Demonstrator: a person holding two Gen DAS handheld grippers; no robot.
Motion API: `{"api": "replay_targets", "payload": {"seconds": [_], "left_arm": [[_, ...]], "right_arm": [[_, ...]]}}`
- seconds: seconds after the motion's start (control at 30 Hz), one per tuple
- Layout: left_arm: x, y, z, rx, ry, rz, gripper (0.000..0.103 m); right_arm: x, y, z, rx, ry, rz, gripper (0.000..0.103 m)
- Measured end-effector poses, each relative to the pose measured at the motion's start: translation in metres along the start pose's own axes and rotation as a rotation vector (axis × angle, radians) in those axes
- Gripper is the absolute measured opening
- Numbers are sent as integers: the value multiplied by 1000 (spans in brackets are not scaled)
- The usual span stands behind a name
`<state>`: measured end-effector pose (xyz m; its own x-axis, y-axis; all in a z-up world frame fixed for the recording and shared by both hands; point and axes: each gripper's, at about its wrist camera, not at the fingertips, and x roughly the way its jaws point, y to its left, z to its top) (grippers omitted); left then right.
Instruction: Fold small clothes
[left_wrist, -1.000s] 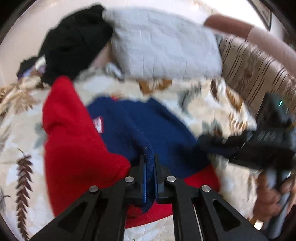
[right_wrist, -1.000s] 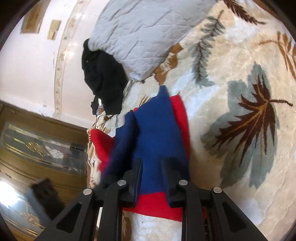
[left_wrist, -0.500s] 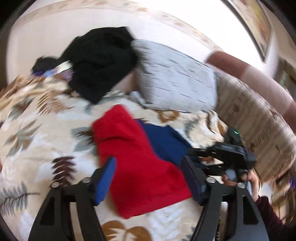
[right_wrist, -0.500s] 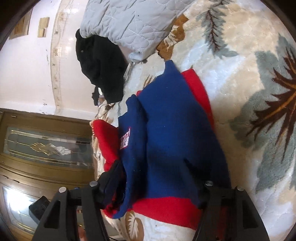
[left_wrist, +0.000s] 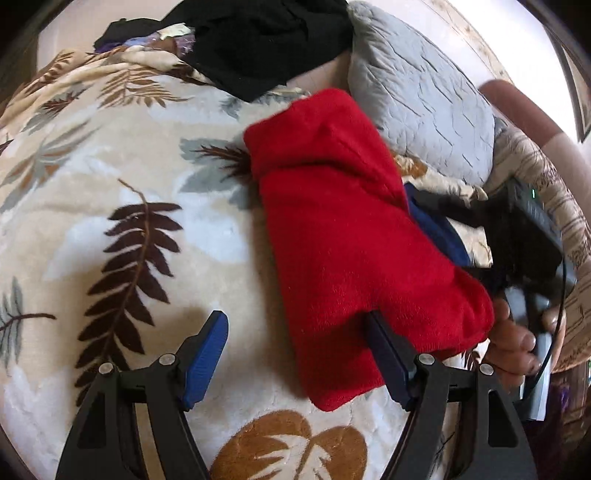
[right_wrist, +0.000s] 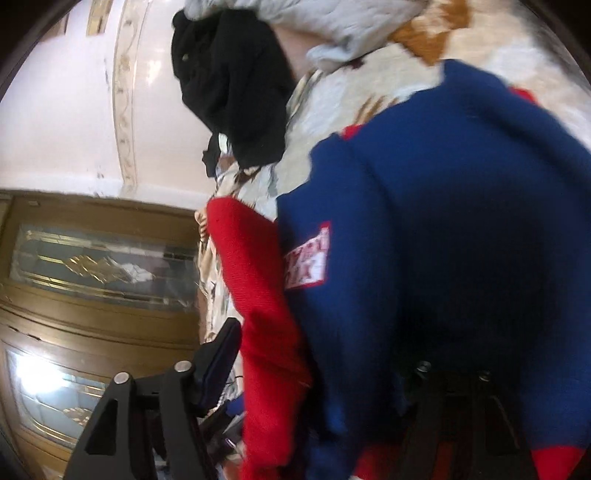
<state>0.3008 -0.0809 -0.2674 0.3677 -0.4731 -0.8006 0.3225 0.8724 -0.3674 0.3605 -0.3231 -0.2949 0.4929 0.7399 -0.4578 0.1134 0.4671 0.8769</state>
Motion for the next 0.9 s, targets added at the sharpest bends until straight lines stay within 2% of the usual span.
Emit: {"api": "replay_targets", "payload": {"seconds": [0.1, 0.13, 0.17, 0.27, 0.43, 0.5, 0.57, 0.67, 0.73, 0.8, 0.9], "left_arm": [[0, 1, 1, 14, -6, 2, 77], [-2, 3, 2, 9, -5, 3, 77], [-3, 6, 2, 1, -4, 2, 77], [-7, 4, 4, -2, -19, 1, 77], [-29, -16, 14, 39, -135, 1, 77], [-31, -24, 18, 59, -163, 17, 77], [-24, -33, 22, 77, -163, 32, 77], [-11, -48, 26, 99, -146, 19, 77], [-1, -63, 27, 129, -140, 26, 77], [7, -76, 26, 165, -138, 29, 77], [19, -95, 22, 235, -130, 84, 77]], "right_arm": [[17, 15, -6, -84, -5, -88, 73], [19, 17, -8, -116, -2, -115, 49], [21, 20, -9, -153, 8, -139, 32], [10, 30, -13, -184, -35, -164, 26], [-53, 49, -11, -236, -197, -160, 20], [-77, 39, -6, -206, -258, -156, 19], [-101, 12, 2, -122, -292, -168, 19], [-120, -32, 4, -2, -286, -215, 19], [-122, -56, 3, 47, -227, -247, 18], [-122, -67, -1, 68, -192, -267, 18], [-119, -69, -2, 34, -127, -279, 19]]}}
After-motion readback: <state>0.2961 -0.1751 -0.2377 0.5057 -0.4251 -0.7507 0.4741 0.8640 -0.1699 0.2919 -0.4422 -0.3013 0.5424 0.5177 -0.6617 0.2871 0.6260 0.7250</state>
